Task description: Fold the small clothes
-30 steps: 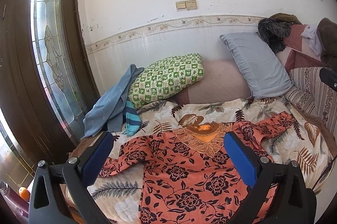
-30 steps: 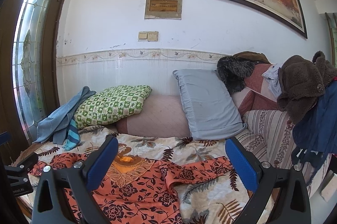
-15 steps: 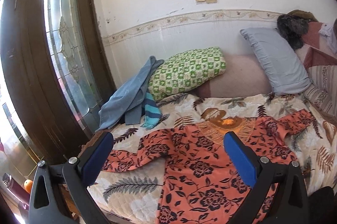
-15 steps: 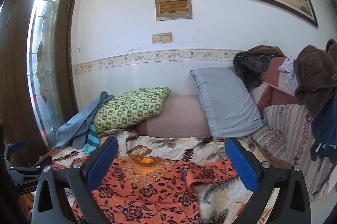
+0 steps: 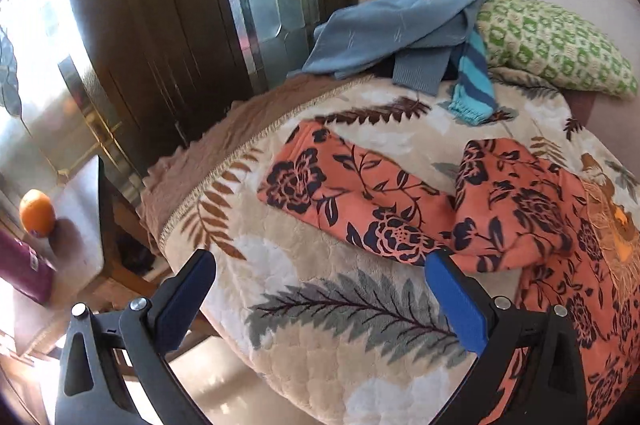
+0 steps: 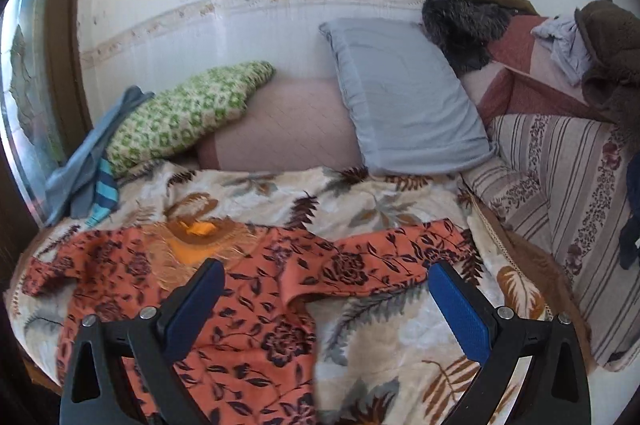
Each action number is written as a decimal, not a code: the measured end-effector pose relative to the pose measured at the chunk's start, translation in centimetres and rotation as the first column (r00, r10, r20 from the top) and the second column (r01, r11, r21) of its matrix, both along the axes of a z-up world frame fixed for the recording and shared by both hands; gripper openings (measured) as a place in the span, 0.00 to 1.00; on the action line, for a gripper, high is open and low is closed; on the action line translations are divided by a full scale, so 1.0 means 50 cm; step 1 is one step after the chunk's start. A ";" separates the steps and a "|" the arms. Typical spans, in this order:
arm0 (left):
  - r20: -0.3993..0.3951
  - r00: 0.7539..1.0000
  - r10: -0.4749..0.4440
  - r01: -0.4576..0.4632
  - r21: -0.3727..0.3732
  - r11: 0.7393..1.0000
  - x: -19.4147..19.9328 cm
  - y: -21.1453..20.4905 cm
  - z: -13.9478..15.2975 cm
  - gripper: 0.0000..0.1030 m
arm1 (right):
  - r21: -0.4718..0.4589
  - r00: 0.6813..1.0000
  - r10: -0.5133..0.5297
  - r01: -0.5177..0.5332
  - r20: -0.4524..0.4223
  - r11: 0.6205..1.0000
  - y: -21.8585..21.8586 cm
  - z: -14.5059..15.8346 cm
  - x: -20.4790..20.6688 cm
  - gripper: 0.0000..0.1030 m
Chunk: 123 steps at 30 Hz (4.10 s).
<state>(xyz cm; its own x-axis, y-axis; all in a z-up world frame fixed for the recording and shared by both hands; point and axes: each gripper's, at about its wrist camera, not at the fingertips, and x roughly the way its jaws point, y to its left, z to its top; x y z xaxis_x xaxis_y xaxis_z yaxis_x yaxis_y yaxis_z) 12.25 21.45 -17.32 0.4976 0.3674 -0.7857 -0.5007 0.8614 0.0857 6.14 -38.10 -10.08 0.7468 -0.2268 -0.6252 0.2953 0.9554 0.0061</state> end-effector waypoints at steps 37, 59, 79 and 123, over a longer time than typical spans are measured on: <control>0.286 0.926 -0.247 0.225 0.108 0.968 0.209 -0.472 -0.022 1.00 | 0.870 0.867 -0.495 0.287 -0.058 0.400 -0.465 -0.405 0.202 0.71; 0.319 0.948 -0.021 0.011 0.032 0.999 0.237 -0.283 -0.003 1.00 | 0.868 0.938 -0.052 -0.296 0.343 0.399 -0.085 -0.144 0.361 0.07; 0.254 0.951 0.175 -0.150 -0.113 0.982 0.206 -0.080 -0.018 1.00 | 0.726 0.863 0.506 -0.355 0.011 0.589 0.570 -0.228 0.501 0.68; 0.142 0.898 0.416 -0.200 -0.711 0.674 0.064 0.129 -0.154 0.75 | 0.481 0.888 0.460 -0.405 0.005 0.777 0.312 -0.242 0.305 0.61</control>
